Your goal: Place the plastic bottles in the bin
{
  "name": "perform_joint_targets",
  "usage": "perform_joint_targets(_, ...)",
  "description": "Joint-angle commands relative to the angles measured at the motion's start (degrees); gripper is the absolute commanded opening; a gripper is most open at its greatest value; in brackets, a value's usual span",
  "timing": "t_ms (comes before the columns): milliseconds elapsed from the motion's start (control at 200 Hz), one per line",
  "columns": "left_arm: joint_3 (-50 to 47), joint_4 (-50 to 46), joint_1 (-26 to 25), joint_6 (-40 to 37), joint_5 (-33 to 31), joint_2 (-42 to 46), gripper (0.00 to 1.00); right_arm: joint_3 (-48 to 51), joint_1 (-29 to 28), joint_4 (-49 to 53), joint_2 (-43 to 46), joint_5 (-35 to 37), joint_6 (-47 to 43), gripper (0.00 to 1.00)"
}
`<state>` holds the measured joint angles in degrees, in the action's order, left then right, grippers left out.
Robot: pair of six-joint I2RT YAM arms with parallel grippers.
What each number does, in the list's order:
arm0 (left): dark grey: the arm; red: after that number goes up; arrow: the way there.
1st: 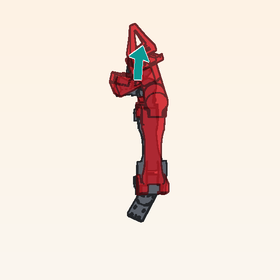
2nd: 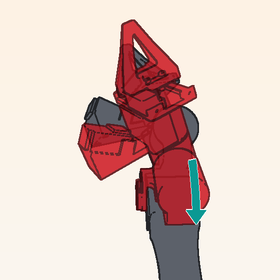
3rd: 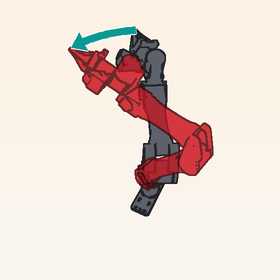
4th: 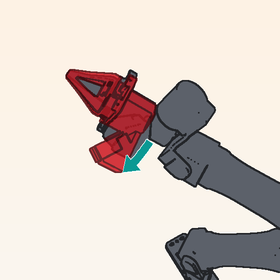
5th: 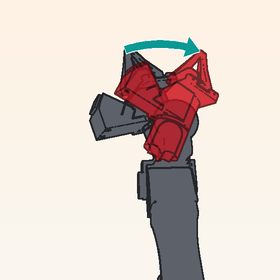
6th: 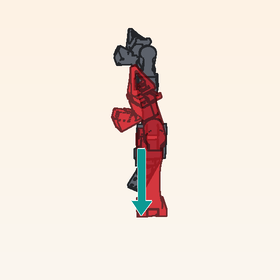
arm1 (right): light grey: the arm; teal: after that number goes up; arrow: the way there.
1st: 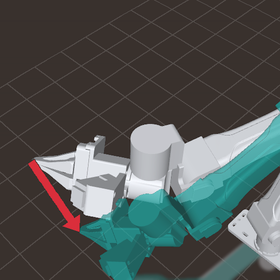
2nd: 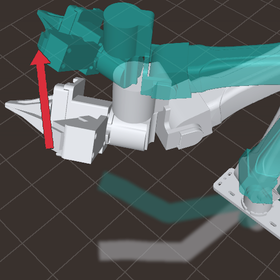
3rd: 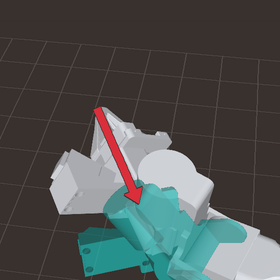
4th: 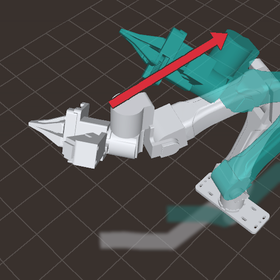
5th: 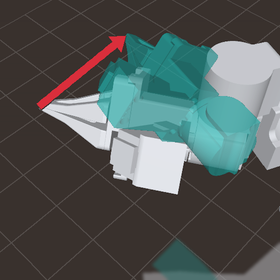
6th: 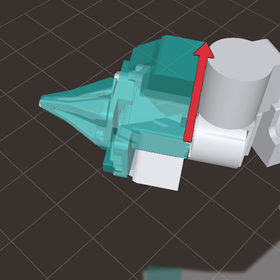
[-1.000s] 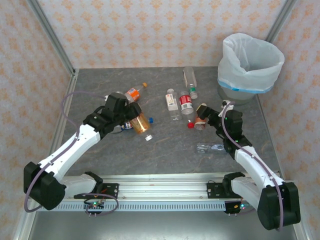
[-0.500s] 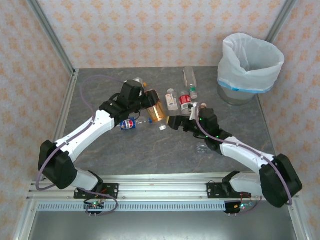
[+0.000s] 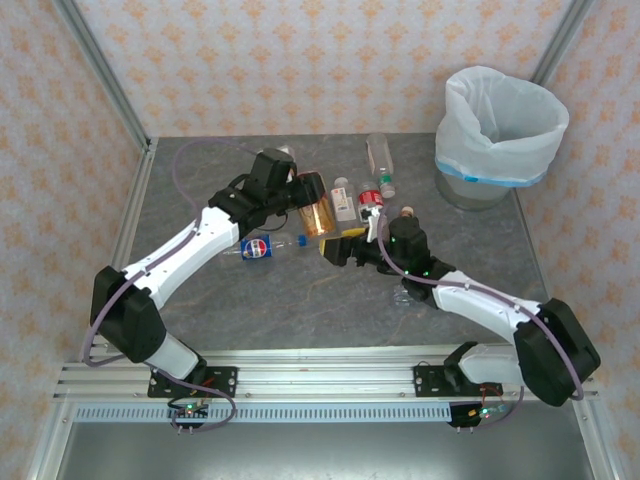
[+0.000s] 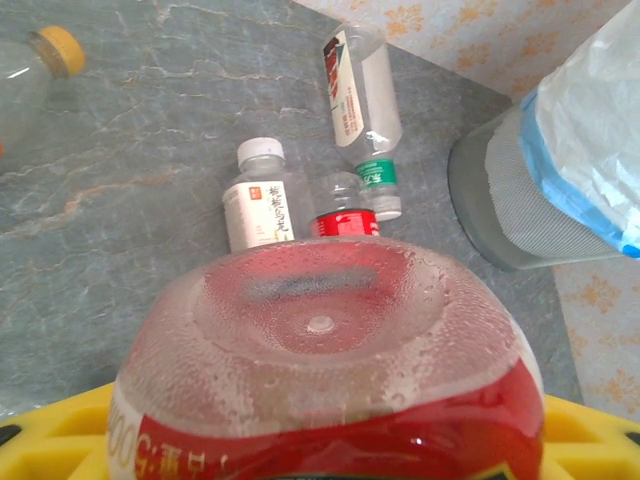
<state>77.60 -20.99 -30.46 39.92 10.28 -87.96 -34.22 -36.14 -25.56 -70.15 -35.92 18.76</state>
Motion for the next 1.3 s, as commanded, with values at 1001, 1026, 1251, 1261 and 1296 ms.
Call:
perform_joint_targets(1001,0.0,5.6,0.0,6.0,5.4,-0.7,0.52,-1.1,-0.8,2.3,0.5,4.1,-5.4,0.00)
perform_joint_targets(1026,-0.1,5.6,0.2,6.0,5.4,-0.5,0.55,-1.1,-0.7,3.1,0.9,5.2,-5.7,0.00)
perform_joint_targets(1251,-5.0,12.3,1.3,6.9,4.6,4.3,1.00,-1.7,0.6,10.4,2.0,9.9,-9.1,0.00)
perform_joint_targets(1261,-5.4,12.8,1.3,7.0,4.2,4.8,1.00,-1.8,0.7,10.7,2.0,10.0,-9.2,0.00)
perform_joint_targets(1296,-6.9,14.7,1.3,7.2,2.5,6.2,1.00,-1.9,1.1,11.7,3.4,10.3,-9.7,0.00)
